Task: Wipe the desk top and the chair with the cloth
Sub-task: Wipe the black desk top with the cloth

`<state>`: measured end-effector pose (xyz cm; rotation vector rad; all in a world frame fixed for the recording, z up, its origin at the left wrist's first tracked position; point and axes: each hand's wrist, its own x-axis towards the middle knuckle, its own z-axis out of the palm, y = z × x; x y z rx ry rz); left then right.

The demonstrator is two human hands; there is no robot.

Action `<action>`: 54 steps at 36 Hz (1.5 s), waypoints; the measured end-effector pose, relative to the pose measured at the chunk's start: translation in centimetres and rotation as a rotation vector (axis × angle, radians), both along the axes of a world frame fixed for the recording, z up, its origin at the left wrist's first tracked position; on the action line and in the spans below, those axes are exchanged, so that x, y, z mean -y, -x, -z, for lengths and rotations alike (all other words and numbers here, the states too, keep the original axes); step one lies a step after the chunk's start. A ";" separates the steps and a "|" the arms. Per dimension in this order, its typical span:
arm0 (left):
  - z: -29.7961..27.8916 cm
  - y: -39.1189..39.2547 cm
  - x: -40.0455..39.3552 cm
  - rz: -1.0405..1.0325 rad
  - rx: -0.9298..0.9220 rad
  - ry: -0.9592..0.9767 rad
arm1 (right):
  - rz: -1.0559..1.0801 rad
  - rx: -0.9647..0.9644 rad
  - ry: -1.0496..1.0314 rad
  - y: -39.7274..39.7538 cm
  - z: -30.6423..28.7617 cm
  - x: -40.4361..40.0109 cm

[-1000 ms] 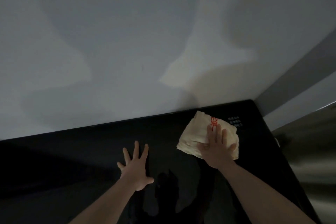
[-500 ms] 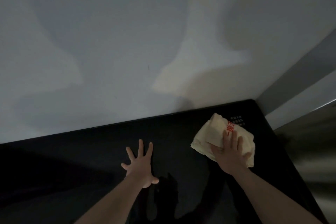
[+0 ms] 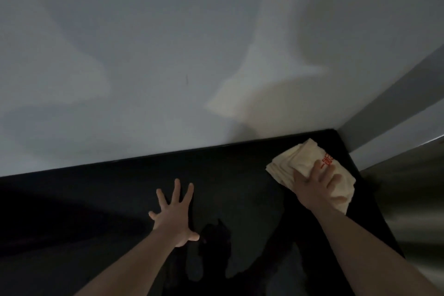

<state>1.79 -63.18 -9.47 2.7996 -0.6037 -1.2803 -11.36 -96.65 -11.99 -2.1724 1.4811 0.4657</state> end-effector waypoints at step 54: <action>-1.6 -8.4 -29.0 -0.119 0.141 -0.044 | -0.260 -0.082 -0.084 -12.2 -2.1 -23.6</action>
